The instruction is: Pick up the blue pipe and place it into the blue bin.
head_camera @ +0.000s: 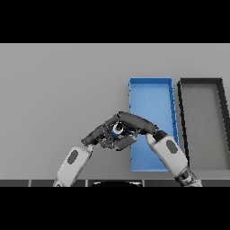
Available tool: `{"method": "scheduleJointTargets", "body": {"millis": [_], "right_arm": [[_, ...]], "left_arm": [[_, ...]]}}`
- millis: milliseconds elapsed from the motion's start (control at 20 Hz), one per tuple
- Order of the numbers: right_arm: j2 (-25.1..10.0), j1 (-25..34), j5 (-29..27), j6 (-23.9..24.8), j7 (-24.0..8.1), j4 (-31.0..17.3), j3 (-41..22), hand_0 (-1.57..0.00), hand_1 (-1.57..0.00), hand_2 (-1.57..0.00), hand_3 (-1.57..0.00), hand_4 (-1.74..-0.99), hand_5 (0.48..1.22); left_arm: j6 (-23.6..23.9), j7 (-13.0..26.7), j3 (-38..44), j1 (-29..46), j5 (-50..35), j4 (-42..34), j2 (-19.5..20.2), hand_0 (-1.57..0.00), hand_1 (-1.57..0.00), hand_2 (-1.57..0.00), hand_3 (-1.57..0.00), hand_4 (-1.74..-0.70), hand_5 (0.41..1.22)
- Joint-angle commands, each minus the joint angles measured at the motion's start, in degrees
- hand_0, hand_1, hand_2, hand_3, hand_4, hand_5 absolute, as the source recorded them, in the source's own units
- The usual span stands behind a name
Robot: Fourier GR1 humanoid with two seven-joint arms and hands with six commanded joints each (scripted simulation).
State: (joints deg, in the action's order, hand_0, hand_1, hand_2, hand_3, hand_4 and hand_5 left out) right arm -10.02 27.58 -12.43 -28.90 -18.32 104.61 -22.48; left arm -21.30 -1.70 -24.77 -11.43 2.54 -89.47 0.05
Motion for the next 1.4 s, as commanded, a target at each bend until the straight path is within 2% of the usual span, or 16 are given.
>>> {"method": "scheduleJointTargets", "body": {"millis": [0,100,200,250,350,500,600,650,700,800,850,900,1100,1200,1300,1350], "right_arm": [[0.4,-0.9,-1.0,0.3,1.0,0.0,0.3,-1.19,-1.19,-1.2,-1.03,-1.513,0.671],[0.8,-0.8,-1.2,1.1,2.5,-0.7,0.8,-1.32,-1.33,-1.33,-1.23,-1.481,0.869],[1.0,-1.9,1.4,1.0,5.9,-0.1,-0.3,-1.41,-1.42,-1.42,-1.35,-1.474,0.996],[1.1,-1.6,2.1,1.0,6.3,0.2,-0.6,-1.44,-1.45,-1.45,-1.39,-1.477,1.041],[1.8,-1.8,2.7,1.0,6.3,0.6,-1.1,-1.49,-1.49,-1.49,-1.46,-1.485,1.106],[3.9,-3.2,-1.1,0.7,2.3,0.8,-0.3,-1.53,-1.53,-1.53,-1.51,-1.492,1.162],[5.0,-3.7,-1.0,1.0,2.2,1.1,0.3,-1.54,-1.55,-1.55,-1.53,-1.494,1.183],[5.3,-3.9,-1.0,0.9,2.7,1.3,0.7,-1.55,-1.55,-1.55,-1.54,-1.495,1.191],[5.8,-4.2,0.0,1.4,3.2,1.7,0.7,-1.55,-1.55,-1.55,-1.55,-1.496,1.197],[5.7,-4.2,0.4,1.5,2.8,2.2,1.3,-1.56,-1.56,-1.56,-1.56,-1.497,1.206],[6.0,-5.0,0.9,1.3,3.2,2.3,1.0,-1.56,-1.56,-1.56,-1.56,-1.497,1.209],[6.5,-4.4,1.1,1.4,1.9,2.2,1.1,-1.56,-1.56,-1.56,-1.56,-1.498,1.211],[8.0,-4.7,2.2,1.2,1.7,1.8,1.9,-1.57,-1.57,-1.57,-1.57,-1.499,1.217],[8.5,-4.0,2.9,1.1,2.6,1.9,2.3,-1.57,-1.57,-1.57,-1.57,-1.499,1.218],[8.5,-5.1,4.0,0.9,2.9,2.2,2.2,-1.57,-1.57,-1.57,-1.57,-1.499,1.219],[8.9,-4.7,3.9,0.7,3.0,1.8,2.7,-1.57,-1.57,-1.57,-1.57,-1.499,1.22]], "left_arm": [[-0.2,0.8,0.2,-0.1,0.0,-0.3,-0.3,-1.57,-1.57,-1.55,-1.27,-1.68,1.221],[-0.5,1.8,0.6,-0.6,0.5,-0.5,-0.7,-1.57,-1.57,-1.56,-1.33,-1.7,1.221],[-1.4,1.4,0.5,0.0,0.8,-0.9,-1.0,-1.57,-1.57,-1.55,-1.37,-1.72,1.221],[-1.4,0.9,0.5,0.1,1.0,-0.7,-1.6,-1.57,-1.57,-1.54,-1.41,-1.72,1.221],[-1.8,-0.6,1.4,-0.5,1.8,-0.3,-1.3,-1.57,-1.57,-1.55,-1.42,-1.73,1.221],[-1.7,-1.7,1.3,0.3,2.5,0.2,-1.8,-1.57,-1.57,-1.56,-1.43,-1.73,1.221],[-1.1,-0.9,1.3,0.1,2.8,-0.2,-2.5,-1.57,-1.57,-1.56,-1.43,-1.73,1.221],[-1.0,-0.7,1.4,0.3,3.1,-1.0,-2.3,-1.57,-1.57,-1.57,-1.26,-1.73,1.221],[-1.0,-1.2,1.5,0.4,3.9,-1.4,-1.9,-1.45,-1.37,-1.34,-1.05,-1.63,1.221],[-2.5,-2.0,1.7,0.4,5.2,-1.5,-0.9,-0.94,-0.88,-0.85,-0.67,-1.41,1.221],[-4.0,-2.0,1.9,0.3,5.7,-1.2,-0.5,-0.75,-0.7,-0.68,-0.54,-1.32,1.221],[-5.2,-2.2,1.6,0.9,6.1,-1.3,-0.7,-0.6,-0.56,-0.55,-0.43,-1.25,1.221],[-6.8,2.0,3.2,-0.8,6.1,0.2,-0.9,-0.25,-0.23,-0.22,-0.18,-1.06,0.912],[-6.7,4.1,3.3,-0.4,6.1,0.1,-1.1,-0.16,-0.15,-0.14,-0.11,-1.01,0.785],[-6.1,2.7,3.2,-0.1,6.4,0.0,-1.3,-0.1,-0.09,-0.09,-0.07,-0.98,0.682],[-6.3,4.5,3.8,0.0,5.6,0.6,-1.4,-0.08,-0.07,-0.07,-0.06,-0.97,0.642]]}}
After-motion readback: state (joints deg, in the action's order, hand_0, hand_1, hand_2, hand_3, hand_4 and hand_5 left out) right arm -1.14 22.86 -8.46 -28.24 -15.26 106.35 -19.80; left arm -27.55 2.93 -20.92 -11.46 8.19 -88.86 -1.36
